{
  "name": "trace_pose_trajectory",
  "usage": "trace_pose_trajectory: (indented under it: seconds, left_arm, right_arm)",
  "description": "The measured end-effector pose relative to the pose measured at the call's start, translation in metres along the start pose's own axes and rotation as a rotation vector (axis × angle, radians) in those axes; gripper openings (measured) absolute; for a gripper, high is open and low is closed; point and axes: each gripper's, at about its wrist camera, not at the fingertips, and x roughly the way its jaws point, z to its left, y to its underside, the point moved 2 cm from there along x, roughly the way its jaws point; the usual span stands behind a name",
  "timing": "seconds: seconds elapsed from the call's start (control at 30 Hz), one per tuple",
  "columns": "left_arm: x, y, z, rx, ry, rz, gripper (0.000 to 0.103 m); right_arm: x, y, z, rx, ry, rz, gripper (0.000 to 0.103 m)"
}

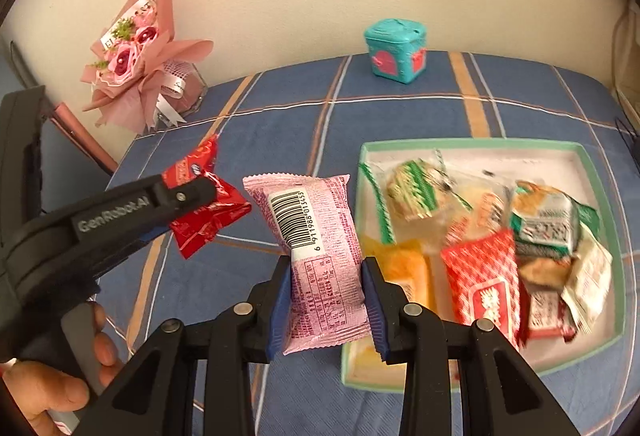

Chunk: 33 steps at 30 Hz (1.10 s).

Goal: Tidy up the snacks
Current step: 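Carry the red wrapper and pink pack over the tray with both grippers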

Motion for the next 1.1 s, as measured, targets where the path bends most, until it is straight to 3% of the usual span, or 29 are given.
trace_pose_trajectory:
  seconds: [0.27,0.77,1.1]
  left_arm:
    - [-0.014,0.027,-0.037,0.099,0.014,-0.006,0.034]
    - [-0.009,0.08,-0.133,0.342,0.11,0.06,0.035]
    - [-0.001,0.091,-0.145,0.38,0.096,0.087,0.035]
  right_arm:
    - [-0.033,0.011,-0.029,0.093,-0.015,-0.07,0.037]
    - [-0.079,0.02,-0.145,0.33,0.127,-0.134,0.037]
    - [-0.074,0.025,-0.15,0.299,0.154,-0.086,0.037]
